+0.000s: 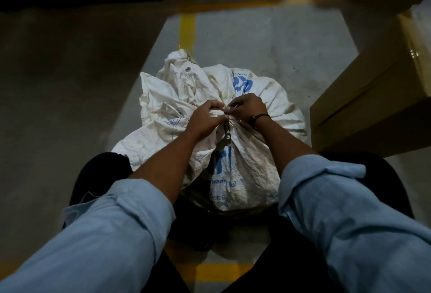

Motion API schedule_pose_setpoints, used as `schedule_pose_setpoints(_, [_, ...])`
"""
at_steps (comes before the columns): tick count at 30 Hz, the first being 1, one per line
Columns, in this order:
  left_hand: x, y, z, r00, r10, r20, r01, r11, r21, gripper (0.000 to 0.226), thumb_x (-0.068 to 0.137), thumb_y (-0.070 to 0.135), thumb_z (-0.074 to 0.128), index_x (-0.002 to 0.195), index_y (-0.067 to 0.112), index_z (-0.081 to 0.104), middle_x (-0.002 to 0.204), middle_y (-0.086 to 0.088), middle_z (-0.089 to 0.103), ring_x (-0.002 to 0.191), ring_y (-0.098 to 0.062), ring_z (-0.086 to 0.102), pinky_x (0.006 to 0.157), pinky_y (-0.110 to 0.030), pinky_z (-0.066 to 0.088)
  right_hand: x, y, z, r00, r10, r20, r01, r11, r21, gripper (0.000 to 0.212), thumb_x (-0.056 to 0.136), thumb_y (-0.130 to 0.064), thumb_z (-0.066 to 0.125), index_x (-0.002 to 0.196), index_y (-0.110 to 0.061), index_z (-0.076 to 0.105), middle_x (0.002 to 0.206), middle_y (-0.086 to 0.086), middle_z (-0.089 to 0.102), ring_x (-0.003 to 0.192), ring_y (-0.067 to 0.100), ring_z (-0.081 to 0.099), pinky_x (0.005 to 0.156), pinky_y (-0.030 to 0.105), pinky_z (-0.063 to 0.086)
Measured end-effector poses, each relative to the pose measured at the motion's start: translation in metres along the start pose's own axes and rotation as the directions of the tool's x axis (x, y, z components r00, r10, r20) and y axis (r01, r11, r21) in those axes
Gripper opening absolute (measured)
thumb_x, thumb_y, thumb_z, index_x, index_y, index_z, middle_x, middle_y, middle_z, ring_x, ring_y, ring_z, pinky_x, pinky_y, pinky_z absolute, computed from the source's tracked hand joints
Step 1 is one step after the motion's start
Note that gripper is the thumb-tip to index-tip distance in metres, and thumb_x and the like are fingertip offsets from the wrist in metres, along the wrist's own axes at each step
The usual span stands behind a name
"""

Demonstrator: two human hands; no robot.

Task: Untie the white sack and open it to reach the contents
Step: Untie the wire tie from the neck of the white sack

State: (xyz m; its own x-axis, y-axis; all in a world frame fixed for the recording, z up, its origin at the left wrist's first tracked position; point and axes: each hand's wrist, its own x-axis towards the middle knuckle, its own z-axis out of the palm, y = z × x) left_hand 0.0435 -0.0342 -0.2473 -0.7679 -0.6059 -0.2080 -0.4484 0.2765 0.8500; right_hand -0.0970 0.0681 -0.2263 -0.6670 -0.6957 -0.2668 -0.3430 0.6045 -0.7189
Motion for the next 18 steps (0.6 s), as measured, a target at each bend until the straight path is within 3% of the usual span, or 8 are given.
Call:
schedule_pose_setpoints(4, [0.003, 0.0, 0.003, 0.999, -0.043, -0.026, 0.042, 0.998, -0.036, 0.037, 0.08, 0.019, 0.079, 0.114, 0.015, 0.065, 0.106, 0.009, 0.066, 0.095, 0.0, 0.06, 0.072, -0.002, 0.041, 0.002, -0.001, 0.001, 1.0, 0.003, -0.003, -0.003, 0.999, -0.043, 0.028, 0.073, -0.04, 0.081, 0.093, -0.021, 0.078, 0.094, 0.002, 0.075, 0.09, 0.018, 0.068, 0.079, 0.028, 0.05])
schedule_pose_setpoints(8, [0.012, 0.001, 0.011, 0.99, -0.128, -0.065, 0.126, 0.992, -0.03, 0.032, 0.081, 0.041, 0.073, 0.107, 0.025, 0.066, 0.102, 0.01, 0.068, 0.099, -0.01, 0.065, 0.087, -0.03, 0.052, 0.0, -0.002, 0.003, 1.0, 0.003, -0.015, -0.003, 0.999, -0.041, 0.021, 0.077, -0.031, 0.078, 0.094, -0.02, 0.078, 0.097, 0.002, 0.075, 0.091, 0.018, 0.067, 0.081, 0.028, 0.051])
schedule_pose_setpoints(11, [0.016, 0.006, 0.018, 0.978, -0.186, -0.096, 0.191, 0.981, 0.042, 0.039, 0.076, 0.056, 0.062, 0.108, 0.034, 0.065, 0.11, 0.009, 0.071, 0.106, -0.015, 0.064, 0.098, -0.041, 0.049, -0.001, -0.003, 0.003, 1.0, 0.017, -0.012, -0.017, 0.999, -0.039, 0.018, 0.078, -0.026, 0.075, 0.095, -0.019, 0.077, 0.098, 0.003, 0.075, 0.092, 0.019, 0.067, 0.085, 0.03, 0.052])
schedule_pose_setpoints(16, [0.009, 0.013, 0.023, 0.973, -0.155, -0.169, 0.19, 0.958, 0.214, 0.035, 0.087, 0.048, 0.055, 0.12, 0.038, 0.061, 0.122, -0.002, 0.067, 0.119, -0.024, 0.056, 0.101, -0.038, 0.038, -0.002, -0.002, 0.002, 0.999, 0.006, 0.035, -0.005, 1.0, -0.026, 0.014, 0.079, -0.031, 0.074, 0.086, -0.018, 0.076, 0.091, 0.003, 0.074, 0.086, 0.017, 0.065, 0.077, 0.03, 0.05])
schedule_pose_setpoints(18, [0.003, 0.015, 0.025, 0.971, -0.149, -0.186, 0.19, 0.956, 0.224, 0.037, 0.089, 0.037, 0.056, 0.126, 0.036, 0.058, 0.125, -0.005, 0.063, 0.122, -0.028, 0.051, 0.102, -0.039, 0.035, -0.003, -0.004, 0.004, 0.997, 0.058, 0.046, -0.06, 0.996, 0.06, 0.03, 0.083, -0.045, 0.068, 0.078, -0.016, 0.068, 0.083, 0.006, 0.071, 0.076, 0.017, 0.063, 0.071, 0.031, 0.046])
